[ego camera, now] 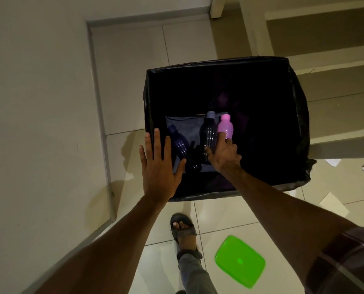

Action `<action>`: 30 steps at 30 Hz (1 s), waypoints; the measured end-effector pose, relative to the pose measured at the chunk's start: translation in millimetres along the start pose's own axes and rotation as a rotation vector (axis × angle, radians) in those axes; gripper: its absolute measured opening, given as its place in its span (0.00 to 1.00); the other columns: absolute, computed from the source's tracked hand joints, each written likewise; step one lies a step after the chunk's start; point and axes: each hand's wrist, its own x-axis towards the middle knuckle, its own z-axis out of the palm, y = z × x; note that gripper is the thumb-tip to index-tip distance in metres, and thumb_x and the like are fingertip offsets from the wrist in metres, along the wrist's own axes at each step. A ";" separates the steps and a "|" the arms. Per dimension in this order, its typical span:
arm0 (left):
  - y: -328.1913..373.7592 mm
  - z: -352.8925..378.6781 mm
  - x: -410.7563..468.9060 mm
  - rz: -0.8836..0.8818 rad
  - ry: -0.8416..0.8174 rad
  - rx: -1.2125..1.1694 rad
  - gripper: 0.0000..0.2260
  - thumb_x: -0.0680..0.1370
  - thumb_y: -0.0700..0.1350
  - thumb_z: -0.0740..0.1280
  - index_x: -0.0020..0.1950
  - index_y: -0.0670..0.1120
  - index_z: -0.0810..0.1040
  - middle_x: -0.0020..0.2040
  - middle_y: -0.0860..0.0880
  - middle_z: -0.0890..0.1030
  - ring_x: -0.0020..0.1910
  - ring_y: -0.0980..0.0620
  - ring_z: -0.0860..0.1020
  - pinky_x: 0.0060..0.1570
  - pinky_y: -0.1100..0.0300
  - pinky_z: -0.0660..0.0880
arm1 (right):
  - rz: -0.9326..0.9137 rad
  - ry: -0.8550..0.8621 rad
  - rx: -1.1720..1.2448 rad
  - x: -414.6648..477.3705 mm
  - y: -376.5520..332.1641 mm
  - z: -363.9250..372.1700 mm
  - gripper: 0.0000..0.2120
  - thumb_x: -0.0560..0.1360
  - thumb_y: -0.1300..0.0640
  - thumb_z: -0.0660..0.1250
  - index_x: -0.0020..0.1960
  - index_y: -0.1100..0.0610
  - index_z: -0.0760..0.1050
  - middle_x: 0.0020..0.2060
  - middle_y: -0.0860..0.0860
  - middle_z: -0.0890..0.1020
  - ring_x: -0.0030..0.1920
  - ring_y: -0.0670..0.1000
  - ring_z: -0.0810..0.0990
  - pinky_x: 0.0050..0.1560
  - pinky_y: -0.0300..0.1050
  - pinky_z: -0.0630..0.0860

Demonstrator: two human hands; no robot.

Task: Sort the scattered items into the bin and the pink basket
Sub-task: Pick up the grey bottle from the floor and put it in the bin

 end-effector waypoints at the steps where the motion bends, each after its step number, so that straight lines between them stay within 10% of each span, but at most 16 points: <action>1: -3.4 1.9 1.7 0.005 -0.029 -0.001 0.33 0.78 0.65 0.52 0.77 0.45 0.57 0.79 0.39 0.53 0.77 0.36 0.50 0.73 0.37 0.56 | -0.018 -0.002 -0.027 -2.8 -0.1 1.6 0.28 0.78 0.48 0.63 0.72 0.56 0.57 0.67 0.61 0.68 0.66 0.63 0.68 0.64 0.64 0.68; 10: 14.5 -64.7 -3.5 0.014 -0.255 0.085 0.37 0.74 0.70 0.40 0.79 0.53 0.46 0.79 0.43 0.40 0.78 0.41 0.38 0.71 0.33 0.37 | -0.238 0.096 -0.249 -65.5 -4.9 -50.5 0.29 0.78 0.42 0.59 0.73 0.54 0.58 0.67 0.57 0.69 0.68 0.58 0.67 0.70 0.61 0.63; 17: 55.1 -180.5 -31.5 0.060 -0.105 0.128 0.32 0.78 0.64 0.55 0.78 0.51 0.57 0.79 0.41 0.50 0.78 0.40 0.50 0.73 0.34 0.48 | -0.298 0.189 -0.291 -147.7 -33.2 -122.2 0.31 0.80 0.39 0.53 0.77 0.54 0.53 0.74 0.57 0.61 0.74 0.57 0.60 0.74 0.60 0.56; 30: 99.9 -352.8 -135.8 0.136 0.010 0.127 0.32 0.78 0.66 0.47 0.79 0.53 0.47 0.80 0.44 0.42 0.79 0.43 0.41 0.72 0.37 0.36 | -0.268 0.398 -0.210 -357.3 -28.2 -207.4 0.37 0.78 0.33 0.45 0.79 0.54 0.44 0.79 0.56 0.49 0.79 0.56 0.44 0.77 0.57 0.43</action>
